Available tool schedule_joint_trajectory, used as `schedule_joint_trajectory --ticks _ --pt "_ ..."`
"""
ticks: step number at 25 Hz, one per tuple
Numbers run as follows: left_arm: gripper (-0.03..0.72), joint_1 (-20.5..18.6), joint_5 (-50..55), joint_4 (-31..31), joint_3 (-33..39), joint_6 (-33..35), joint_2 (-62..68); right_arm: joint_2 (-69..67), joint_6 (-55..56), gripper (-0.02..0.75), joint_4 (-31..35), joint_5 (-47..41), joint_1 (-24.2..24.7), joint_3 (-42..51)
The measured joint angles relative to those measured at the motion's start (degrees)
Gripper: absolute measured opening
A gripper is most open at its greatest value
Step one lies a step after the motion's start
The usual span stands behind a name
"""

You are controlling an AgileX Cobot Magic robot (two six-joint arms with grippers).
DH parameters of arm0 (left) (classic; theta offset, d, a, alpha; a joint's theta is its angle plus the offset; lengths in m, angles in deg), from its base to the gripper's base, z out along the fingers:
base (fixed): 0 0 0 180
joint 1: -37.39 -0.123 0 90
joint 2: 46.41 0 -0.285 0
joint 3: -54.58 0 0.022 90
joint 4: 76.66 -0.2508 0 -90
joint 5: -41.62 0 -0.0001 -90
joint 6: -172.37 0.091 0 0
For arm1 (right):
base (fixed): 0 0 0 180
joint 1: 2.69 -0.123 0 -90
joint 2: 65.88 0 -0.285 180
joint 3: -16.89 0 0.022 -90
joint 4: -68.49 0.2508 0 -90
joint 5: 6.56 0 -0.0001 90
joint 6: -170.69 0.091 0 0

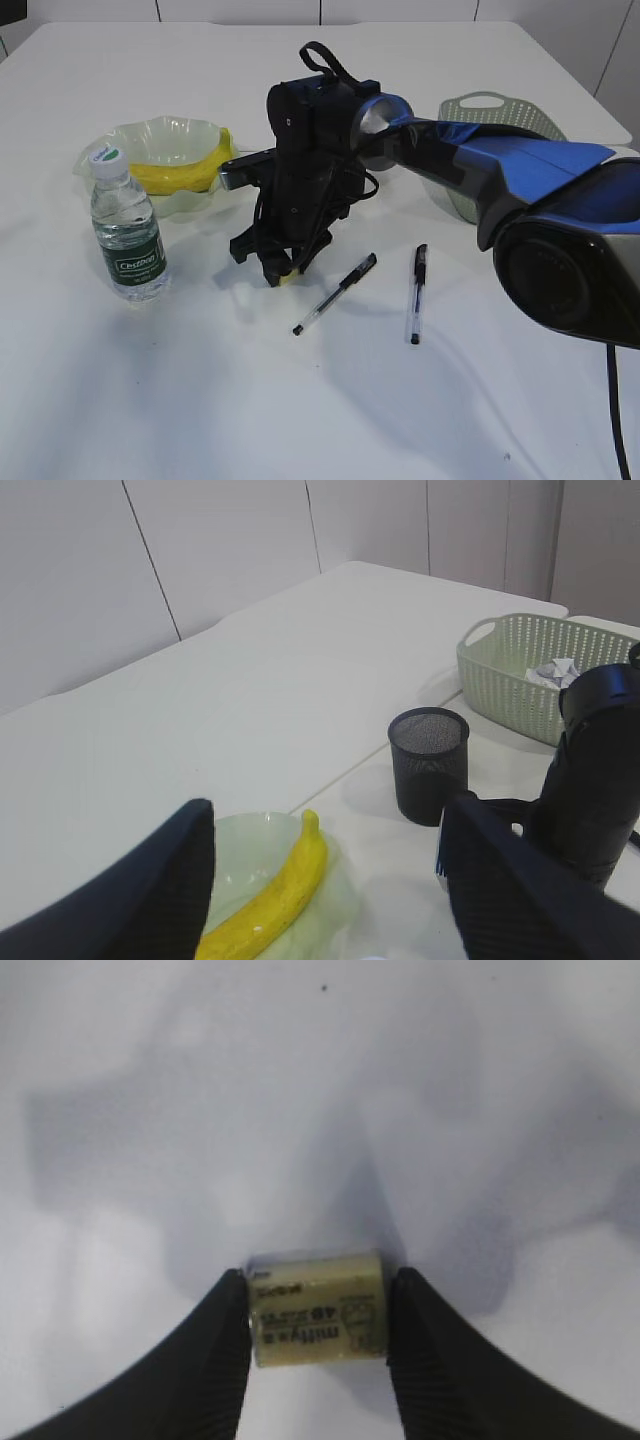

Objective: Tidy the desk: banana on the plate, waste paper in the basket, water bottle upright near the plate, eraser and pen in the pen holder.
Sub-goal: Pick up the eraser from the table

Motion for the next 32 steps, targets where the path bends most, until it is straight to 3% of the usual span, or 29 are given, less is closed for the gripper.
schedule_joint_trajectory --ticks 32 --pt "0.506 0.0 0.0 -0.43 0.0 -0.08 0.0 2.01 2.74 0.299 -0.34 0.03 0.0 -3.08"
